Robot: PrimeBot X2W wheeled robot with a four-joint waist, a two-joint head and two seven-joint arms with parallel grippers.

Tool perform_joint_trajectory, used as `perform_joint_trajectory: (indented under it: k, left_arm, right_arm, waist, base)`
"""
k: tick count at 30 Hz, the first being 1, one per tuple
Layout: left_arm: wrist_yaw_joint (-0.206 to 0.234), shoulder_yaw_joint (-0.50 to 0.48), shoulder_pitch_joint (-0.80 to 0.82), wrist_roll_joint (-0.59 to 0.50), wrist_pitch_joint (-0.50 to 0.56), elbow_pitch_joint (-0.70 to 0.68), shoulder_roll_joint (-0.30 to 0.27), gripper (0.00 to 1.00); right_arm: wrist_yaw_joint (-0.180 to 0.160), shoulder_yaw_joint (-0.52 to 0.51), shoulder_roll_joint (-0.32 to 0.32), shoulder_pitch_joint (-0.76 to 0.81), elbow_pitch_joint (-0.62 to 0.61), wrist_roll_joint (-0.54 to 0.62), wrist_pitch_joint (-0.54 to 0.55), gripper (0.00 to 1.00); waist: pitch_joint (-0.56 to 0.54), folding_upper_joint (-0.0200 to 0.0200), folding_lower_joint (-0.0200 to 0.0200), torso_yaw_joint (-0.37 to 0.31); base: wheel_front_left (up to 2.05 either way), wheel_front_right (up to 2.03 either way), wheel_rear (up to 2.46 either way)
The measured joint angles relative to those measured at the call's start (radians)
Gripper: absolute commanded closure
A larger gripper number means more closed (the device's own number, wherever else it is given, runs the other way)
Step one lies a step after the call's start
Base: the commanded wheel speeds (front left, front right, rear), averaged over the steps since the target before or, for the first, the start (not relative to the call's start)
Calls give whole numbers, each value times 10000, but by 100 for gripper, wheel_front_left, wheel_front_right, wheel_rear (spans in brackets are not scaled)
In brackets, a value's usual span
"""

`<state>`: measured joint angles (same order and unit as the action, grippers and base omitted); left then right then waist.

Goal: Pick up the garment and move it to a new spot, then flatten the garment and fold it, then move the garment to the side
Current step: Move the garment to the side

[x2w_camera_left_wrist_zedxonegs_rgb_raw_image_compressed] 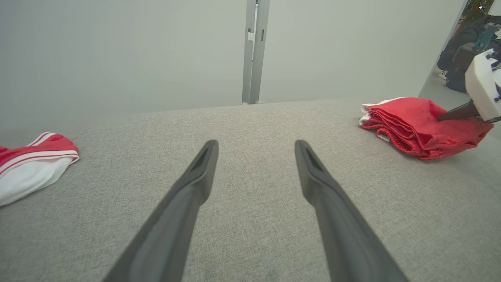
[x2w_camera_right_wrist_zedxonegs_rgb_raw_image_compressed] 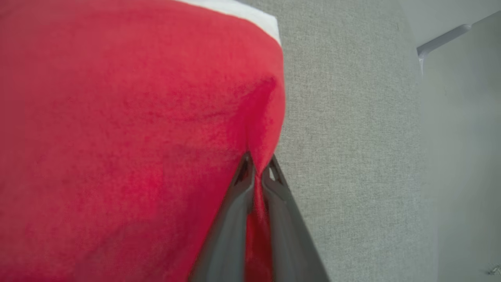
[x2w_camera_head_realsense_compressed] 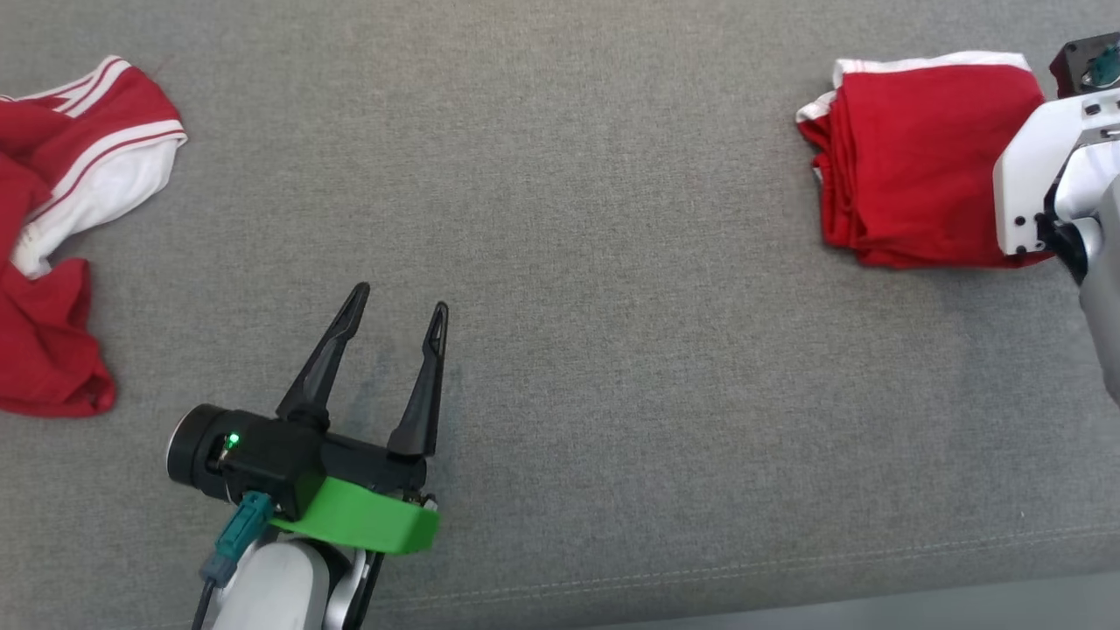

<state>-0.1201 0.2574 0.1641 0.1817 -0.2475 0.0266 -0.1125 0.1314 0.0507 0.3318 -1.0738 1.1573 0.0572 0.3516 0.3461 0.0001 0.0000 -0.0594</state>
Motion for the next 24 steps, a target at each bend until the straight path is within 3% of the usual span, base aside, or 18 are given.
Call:
perform_joint_trajectory:
  k: [14,24]
  left_arm:
    - [12,270,66,-255,650,-1459,-639,0]
    - [4,560,60,-286,1147,-2065,-894,0]
  right_arm:
    - [2,1496,1956,-233,-591,-343,-754,100]
    - [2,1331,2957,-600,-959,215,-1438,100]
  waist:
    - [1136,0,1,-767]
    - [1692,0,1,-681]
  base:
    - [0,0,0]
    - [0,0,0]
